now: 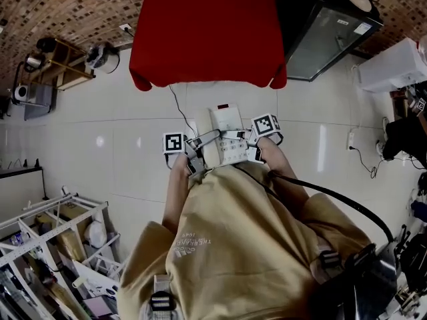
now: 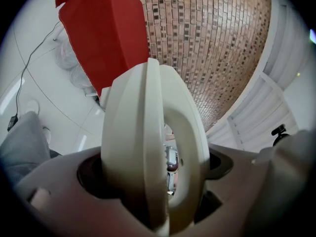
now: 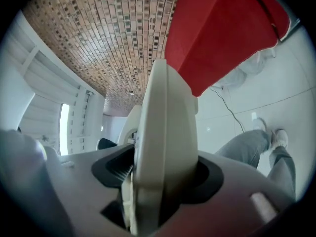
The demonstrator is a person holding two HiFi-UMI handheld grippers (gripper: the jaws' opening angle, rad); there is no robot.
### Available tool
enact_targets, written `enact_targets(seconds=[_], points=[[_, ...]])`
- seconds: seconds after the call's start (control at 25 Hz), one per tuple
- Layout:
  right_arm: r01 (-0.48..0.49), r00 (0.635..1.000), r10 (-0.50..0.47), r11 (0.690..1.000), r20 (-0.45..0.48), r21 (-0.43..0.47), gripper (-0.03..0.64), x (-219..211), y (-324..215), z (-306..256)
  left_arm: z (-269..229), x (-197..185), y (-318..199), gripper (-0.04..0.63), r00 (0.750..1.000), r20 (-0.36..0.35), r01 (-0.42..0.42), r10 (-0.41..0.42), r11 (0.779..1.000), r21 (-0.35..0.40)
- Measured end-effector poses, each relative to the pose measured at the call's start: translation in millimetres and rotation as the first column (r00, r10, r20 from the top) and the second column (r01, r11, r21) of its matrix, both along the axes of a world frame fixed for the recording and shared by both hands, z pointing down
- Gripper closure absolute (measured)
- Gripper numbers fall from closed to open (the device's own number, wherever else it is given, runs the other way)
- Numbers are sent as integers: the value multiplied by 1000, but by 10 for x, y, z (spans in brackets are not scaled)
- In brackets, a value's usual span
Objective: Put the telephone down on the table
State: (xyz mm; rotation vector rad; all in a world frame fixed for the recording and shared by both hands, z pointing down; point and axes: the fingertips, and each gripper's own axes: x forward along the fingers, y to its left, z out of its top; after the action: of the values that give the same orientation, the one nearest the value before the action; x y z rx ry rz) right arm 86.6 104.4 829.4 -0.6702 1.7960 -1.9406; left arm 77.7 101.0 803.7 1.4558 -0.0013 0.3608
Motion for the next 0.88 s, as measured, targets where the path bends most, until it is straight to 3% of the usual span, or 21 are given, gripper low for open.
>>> enact_targets(seconds=[0.12,0.2,0.36,0.6,0.88], points=[[-18,1000,19,999,15,-44,328,-62,-131,-17,55,-39,-163,141,1000,-10,-12,12,1000,5],[-23,1000,22,999,-17,-27,327,0,-322,29,98,-5,-353,141,1000,-15,-20,20,1000,3],[-70,997,68,995,-30,-69,325,285,-895,8,107,298,-935,141,998,-34,-60,59,998,-18],[-112,988,108,993,-107,-32,321,631,-1721,-35,-99,621,-1714,141,991,-81,-106,103,994,-33],[-68,988,65,997,-142,-20,316,787,-3095,74,38,771,-3088,141,992,-113,-56,55,998,2]])
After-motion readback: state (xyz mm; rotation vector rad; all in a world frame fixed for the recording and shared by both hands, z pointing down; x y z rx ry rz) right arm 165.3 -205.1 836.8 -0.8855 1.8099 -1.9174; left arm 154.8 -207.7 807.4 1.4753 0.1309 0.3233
